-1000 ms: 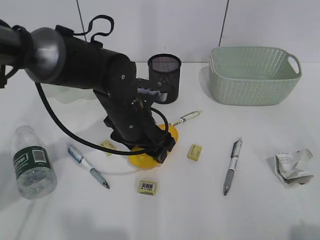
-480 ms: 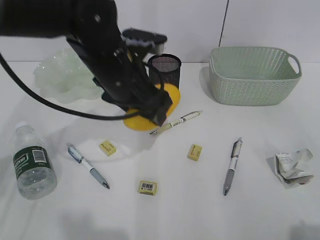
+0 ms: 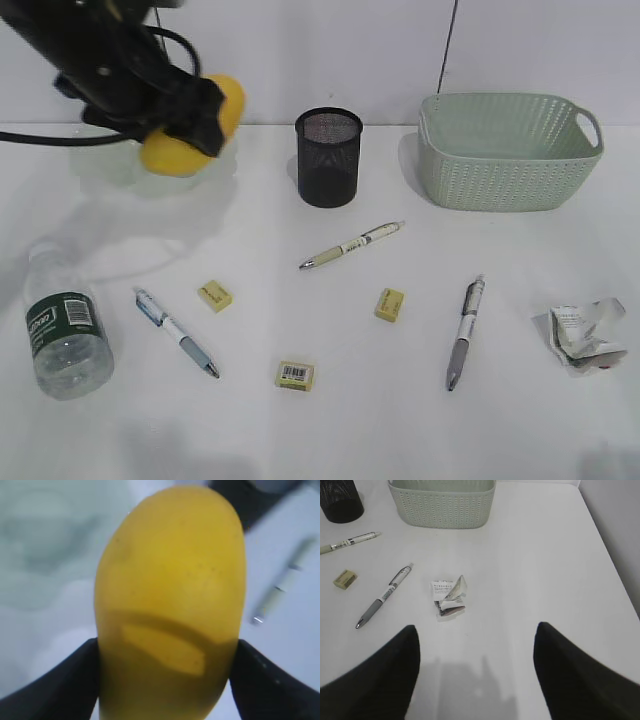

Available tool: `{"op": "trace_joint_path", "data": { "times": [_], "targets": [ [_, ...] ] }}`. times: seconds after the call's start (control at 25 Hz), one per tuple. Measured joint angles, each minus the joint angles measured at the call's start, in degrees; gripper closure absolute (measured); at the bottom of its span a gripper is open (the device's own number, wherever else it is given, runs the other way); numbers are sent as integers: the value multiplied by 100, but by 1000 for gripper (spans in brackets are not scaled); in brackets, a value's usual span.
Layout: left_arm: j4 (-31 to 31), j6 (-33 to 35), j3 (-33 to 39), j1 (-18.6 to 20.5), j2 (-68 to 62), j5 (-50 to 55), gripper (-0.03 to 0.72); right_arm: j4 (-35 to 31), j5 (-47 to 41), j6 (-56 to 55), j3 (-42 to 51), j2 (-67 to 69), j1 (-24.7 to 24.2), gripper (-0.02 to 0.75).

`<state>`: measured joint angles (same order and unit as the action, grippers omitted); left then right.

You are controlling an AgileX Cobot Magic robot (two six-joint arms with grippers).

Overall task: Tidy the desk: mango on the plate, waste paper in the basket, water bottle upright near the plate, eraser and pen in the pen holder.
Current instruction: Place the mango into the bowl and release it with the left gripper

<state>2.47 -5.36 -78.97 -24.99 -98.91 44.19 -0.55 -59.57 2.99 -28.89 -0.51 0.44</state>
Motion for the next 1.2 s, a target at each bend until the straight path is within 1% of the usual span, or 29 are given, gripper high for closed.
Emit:
{"op": "trace_joint_path", "data": {
  "times": [0.2,0.32,0.48,0.68,0.84,1.04,1.2],
  "targets": [
    [0,0,0,759,0,-318,113,0,0,0,0,0,0,177],
    [61,0,0,1123,0,-662,113,0,0,0,0,0,0,177],
    [123,0,-120,1414,-131,-980,113,0,0,0,0,0,0,177],
    [167,0,-667,1461,-790,-1026,114,0,0,0,0,0,0,176],
    [361,7,-1265,1461,-1434,-961,114,0,0,0,0,0,0,176],
    [410,20,-1966,1461,-2149,-879,114,0,0,0,0,0,0,176],
    [416,20,-2323,1461,-2564,-853,114,0,0,0,0,0,0,177]
  ]
}}
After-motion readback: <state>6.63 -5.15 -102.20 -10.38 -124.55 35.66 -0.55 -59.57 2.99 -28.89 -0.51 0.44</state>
